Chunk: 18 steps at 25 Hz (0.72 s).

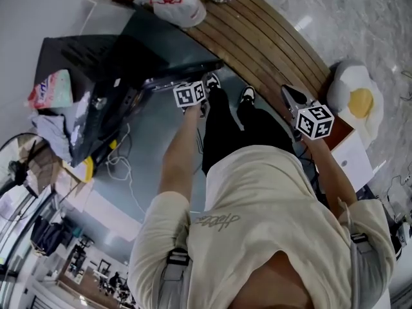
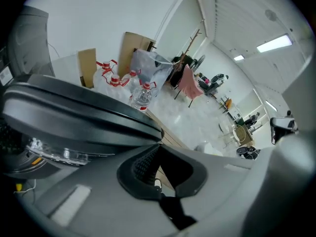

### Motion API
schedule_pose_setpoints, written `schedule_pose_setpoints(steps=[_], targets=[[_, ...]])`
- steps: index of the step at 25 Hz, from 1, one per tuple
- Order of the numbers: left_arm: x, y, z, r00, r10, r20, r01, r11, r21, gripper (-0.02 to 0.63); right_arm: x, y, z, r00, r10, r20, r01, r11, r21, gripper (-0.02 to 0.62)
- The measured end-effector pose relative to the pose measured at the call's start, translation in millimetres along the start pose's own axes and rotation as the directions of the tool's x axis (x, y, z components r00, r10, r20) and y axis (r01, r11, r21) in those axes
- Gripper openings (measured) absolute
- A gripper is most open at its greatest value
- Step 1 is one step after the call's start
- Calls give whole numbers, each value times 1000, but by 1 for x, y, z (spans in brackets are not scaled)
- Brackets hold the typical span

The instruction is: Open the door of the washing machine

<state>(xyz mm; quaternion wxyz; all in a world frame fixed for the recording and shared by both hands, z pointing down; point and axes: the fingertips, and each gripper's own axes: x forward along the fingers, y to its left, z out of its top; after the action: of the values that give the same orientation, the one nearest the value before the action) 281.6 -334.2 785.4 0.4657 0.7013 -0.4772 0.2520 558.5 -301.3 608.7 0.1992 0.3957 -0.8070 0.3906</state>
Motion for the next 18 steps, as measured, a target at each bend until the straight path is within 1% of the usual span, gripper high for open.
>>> schedule_pose_setpoints(steps=[2, 4, 6, 7, 8, 13, 16, 18], targets=[[0, 11, 7, 1000, 2, 11, -2, 1000, -15, 15, 3, 4, 2, 1000, -22, 6, 22, 1000, -4, 2], [-2, 28, 13, 999, 10, 31, -7, 997, -82, 15, 6, 11, 8, 999, -49, 17, 49, 999, -10, 2], [-5, 42, 19, 999, 4, 49, 4, 987, -160, 15, 7, 19, 14, 997, -71, 27, 72, 997, -13, 2], [-5, 46, 23, 999, -2, 51, 11, 985, -175, 15, 8, 23, 17, 996, -78, 30, 79, 997, -18, 2], [-4, 49, 28, 999, -7, 49, 15, 985, -170, 15, 10, 27, 20, 996, -84, 32, 84, 996, -26, 2], [3, 58, 54, 1000, -19, 24, 21, 995, -98, 15, 21, 43, 41, 991, -118, 62, 121, 991, -59, 2], [4, 64, 67, 999, -26, 27, 28, 995, -94, 15, 25, 47, 48, 988, -137, 75, 141, 988, -54, 2], [7, 66, 70, 999, -32, 14, 34, 995, -93, 15, 27, 47, 51, 985, -154, 77, 158, 986, -53, 2]])
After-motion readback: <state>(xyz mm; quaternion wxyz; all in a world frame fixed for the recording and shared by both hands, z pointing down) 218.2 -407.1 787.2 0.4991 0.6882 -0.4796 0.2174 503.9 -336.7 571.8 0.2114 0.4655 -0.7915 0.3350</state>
